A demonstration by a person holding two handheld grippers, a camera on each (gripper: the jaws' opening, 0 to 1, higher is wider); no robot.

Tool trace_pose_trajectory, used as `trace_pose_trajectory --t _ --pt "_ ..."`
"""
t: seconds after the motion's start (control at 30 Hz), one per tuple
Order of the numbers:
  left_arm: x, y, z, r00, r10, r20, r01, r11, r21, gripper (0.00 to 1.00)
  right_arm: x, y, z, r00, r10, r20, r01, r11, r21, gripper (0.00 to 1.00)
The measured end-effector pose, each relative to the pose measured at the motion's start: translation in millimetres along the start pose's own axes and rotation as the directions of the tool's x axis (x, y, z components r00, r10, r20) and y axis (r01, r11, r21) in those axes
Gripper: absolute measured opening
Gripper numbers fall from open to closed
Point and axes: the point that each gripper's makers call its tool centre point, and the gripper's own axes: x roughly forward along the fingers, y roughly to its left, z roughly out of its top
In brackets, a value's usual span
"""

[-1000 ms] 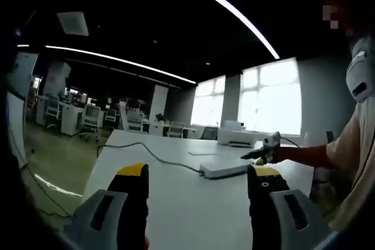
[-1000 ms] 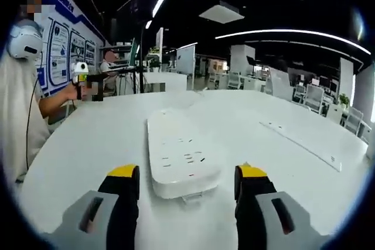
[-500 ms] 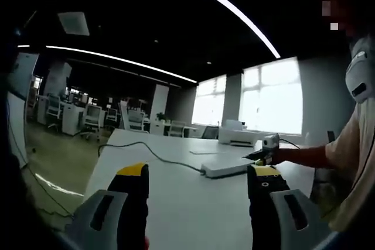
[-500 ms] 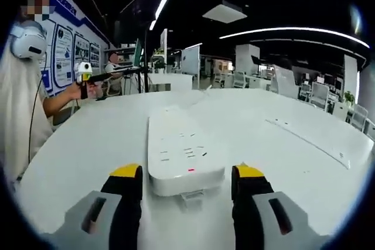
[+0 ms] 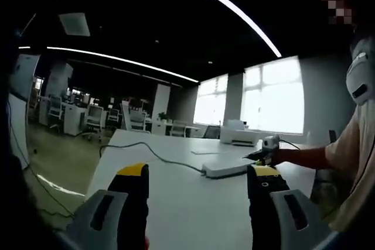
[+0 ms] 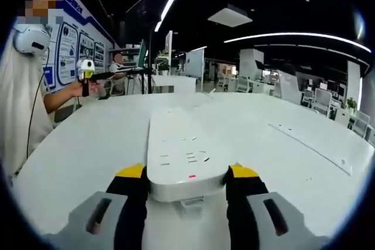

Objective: Pick up the power strip scattered on the table, fix it on the side mounting bracket of the table, and press the switch

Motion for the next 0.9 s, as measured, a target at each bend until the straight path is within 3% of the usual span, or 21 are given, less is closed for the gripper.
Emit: trace_pose_trajectory --t 0.57,0.77,0.9 --pt "-0.4 -0.8 4.2 1.000 -0.008 0.003 0.008 1.000 0.001 0.73 1.8 0.1 0.1 1.000 0.004 0.003 -0.004 0.994 0.110 0.48" --pt "3.7 -2.1 9.5 1.000 -0.018 0.002 0.018 1.000 0.005 0.73 2.5 -0.8 0.0 0.998 0.024 -0.053 -0.013 0.980 0.199 0.48" --pt "11.2 -6.8 9.7 1.000 -0.030 0.009 0.030 0.999 -0.012 0.73 2.9 0.3 0.2 0.997 0.022 -0.067 -0.002 0.958 0.288 0.48"
